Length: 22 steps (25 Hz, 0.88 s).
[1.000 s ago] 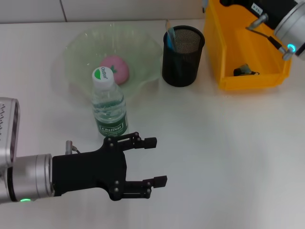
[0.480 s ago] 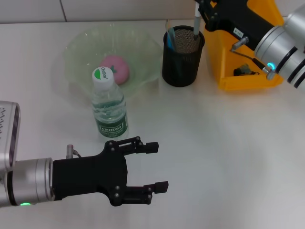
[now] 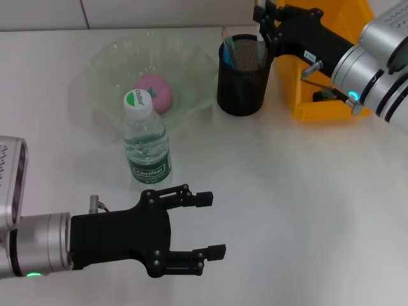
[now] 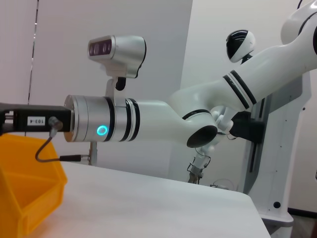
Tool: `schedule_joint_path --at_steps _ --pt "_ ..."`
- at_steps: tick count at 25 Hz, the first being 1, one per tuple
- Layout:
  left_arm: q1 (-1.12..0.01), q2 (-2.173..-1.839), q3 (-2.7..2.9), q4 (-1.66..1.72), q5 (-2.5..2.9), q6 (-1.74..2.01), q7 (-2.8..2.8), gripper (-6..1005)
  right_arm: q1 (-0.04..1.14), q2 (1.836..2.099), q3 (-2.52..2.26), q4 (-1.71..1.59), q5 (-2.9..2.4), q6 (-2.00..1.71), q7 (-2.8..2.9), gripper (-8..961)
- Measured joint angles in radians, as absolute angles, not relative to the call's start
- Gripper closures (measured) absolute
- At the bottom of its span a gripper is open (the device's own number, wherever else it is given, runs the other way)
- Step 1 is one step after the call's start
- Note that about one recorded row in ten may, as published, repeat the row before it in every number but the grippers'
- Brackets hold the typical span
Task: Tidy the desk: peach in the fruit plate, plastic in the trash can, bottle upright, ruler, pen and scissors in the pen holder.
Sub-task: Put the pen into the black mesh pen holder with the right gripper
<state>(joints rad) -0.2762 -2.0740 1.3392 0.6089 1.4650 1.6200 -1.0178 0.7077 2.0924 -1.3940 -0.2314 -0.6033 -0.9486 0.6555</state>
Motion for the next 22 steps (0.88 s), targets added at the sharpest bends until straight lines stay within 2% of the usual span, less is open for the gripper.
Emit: schedule_joint_path --at_steps 20,22 --pt "-0.277 -2.074 1.332 0.609 1.456 1.619 -1.014 186 0.687 2.092 -1.47 -0.244 -0.606 -0.966 0.653 767" --pt "-0.277 -2.074 1.333 0.609 1.455 1.612 -1.012 186 0.654 2.092 -1.47 -0.261 -0.605 -1.025 0.655 675"
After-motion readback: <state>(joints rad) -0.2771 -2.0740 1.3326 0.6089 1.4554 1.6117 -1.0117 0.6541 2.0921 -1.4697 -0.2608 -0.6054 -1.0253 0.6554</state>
